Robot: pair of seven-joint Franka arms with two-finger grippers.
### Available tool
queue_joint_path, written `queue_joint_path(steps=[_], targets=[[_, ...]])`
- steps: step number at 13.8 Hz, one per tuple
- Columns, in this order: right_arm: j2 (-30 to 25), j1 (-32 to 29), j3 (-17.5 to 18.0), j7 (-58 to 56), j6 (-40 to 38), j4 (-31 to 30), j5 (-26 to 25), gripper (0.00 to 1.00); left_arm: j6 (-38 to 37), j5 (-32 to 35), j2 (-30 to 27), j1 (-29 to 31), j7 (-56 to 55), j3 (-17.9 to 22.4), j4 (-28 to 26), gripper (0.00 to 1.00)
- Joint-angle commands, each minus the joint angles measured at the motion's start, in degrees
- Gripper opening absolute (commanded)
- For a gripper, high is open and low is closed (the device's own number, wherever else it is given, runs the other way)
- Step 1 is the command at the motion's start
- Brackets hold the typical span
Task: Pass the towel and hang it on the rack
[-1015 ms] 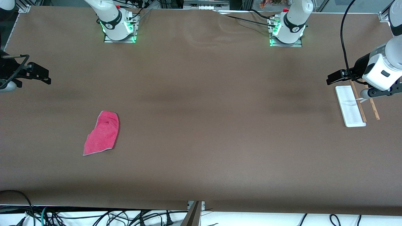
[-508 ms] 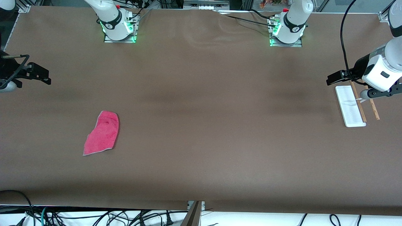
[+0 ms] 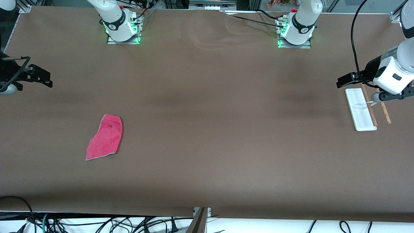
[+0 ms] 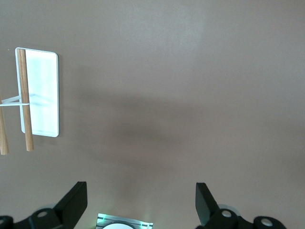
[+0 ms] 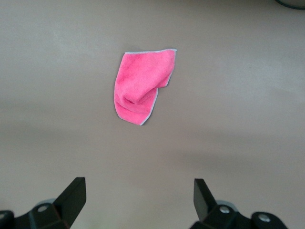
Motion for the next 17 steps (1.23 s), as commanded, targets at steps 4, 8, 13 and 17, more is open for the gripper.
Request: queue_joint_path(steps=[4, 8, 13, 17], targets=[[0.73, -0.07, 0.15, 0.41, -0.32, 1.51, 0.25, 1.00, -0.94, 0.50, 0.61, 0.36, 1.33, 0.03, 1.11, 1.00], [1.17, -0.07, 0.15, 0.32, -0.23, 1.60, 0.34, 1.00, -0.85, 0.50, 0.70, 0.36, 1.24, 0.12, 1.20, 1.00], [3.79, 0.10, 0.41, 0.32, 4.50, 1.51, 0.43, 1.00, -0.94, 0.50, 0.70, 0.36, 1.33, 0.12, 1.29, 1.00], [11.17, 3.09, 0.41, 0.40, 9.68, 1.51, -0.01, 1.00, -1.02, 0.50, 0.61, 0.36, 1.33, 0.21, 1.29, 1.00]])
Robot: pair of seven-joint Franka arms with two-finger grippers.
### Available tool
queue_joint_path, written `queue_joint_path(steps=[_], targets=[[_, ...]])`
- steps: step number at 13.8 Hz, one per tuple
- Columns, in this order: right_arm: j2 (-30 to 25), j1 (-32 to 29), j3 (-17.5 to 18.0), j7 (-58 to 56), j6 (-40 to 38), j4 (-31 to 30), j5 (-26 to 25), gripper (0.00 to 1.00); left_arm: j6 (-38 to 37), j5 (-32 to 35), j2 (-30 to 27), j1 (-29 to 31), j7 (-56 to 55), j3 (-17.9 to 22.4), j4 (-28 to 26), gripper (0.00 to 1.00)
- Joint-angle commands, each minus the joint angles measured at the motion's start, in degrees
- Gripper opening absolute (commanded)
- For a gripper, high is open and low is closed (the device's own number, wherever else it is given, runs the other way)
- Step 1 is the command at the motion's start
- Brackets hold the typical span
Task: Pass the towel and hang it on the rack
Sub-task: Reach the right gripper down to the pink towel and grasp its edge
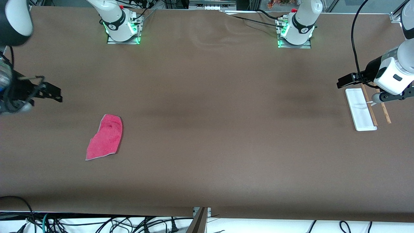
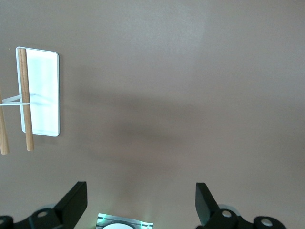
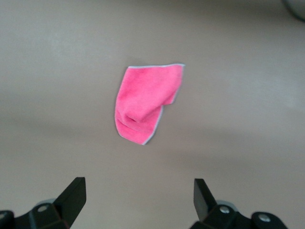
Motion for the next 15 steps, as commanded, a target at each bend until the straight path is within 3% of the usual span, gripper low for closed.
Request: queue_joint_path(steps=[1, 5, 15], targets=[[5.09, 1.74, -0.05, 0.40, 3.98, 1.51, 0.05, 1.00, -1.03, 0.50, 0.48, 0.33, 1.33, -0.03, 1.20, 1.00], [13.96, 1.92, -0.05, 0.40, 12.33, 1.25, 0.40, 1.00, -1.03, 0.50, 0.48, 0.42, 1.33, -0.03, 1.28, 1.00], [28.82, 4.38, 0.04, 1.28, 30.09, 1.25, 0.49, 1.00, -1.03, 0.50, 0.48, 0.59, 1.33, -0.03, 1.19, 1.00]])
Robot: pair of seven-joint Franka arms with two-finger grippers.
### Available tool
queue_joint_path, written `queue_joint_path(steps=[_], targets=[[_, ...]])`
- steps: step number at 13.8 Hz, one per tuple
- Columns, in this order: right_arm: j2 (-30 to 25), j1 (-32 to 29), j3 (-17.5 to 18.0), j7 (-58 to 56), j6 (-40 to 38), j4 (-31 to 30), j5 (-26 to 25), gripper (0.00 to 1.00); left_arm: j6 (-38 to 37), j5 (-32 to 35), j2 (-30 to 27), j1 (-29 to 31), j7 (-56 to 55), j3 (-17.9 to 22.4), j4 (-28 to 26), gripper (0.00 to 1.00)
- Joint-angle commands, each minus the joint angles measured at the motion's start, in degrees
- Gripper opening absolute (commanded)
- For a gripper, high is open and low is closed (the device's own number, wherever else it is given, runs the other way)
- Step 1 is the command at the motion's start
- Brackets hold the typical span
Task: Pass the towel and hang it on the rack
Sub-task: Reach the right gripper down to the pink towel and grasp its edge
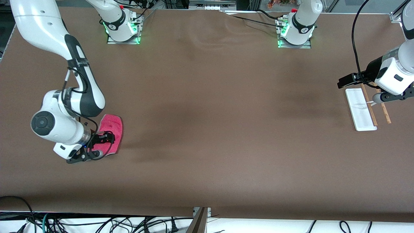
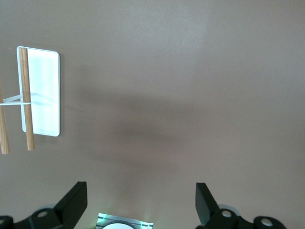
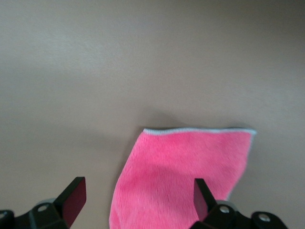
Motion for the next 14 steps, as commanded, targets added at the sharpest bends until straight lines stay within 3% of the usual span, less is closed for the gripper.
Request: queue_joint_path(steps=[1, 11, 13, 14], targets=[[3.70, 0.22, -0.02, 0.47, 2.79, 1.23, 0.47, 1.00, -1.02, 0.50, 0.55, 0.52, 1.33, -0.21, 1.12, 1.00], [7.75, 0.49, -0.11, 5.13, 6.22, 1.14, 0.47, 0.97, -1.11, 0.50, 0.55, 0.52, 1.33, -0.21, 1.12, 1.00], [7.93, 0.40, -0.11, 5.22, 6.31, 1.05, 0.47, 0.83, -1.11, 0.50, 0.55, 0.52, 1.42, -0.21, 1.03, 1.00], [7.93, 0.31, -0.11, 5.22, 6.31, 1.05, 0.47, 0.70, -1.11, 0.50, 0.55, 0.52, 1.33, -0.21, 1.11, 1.00]])
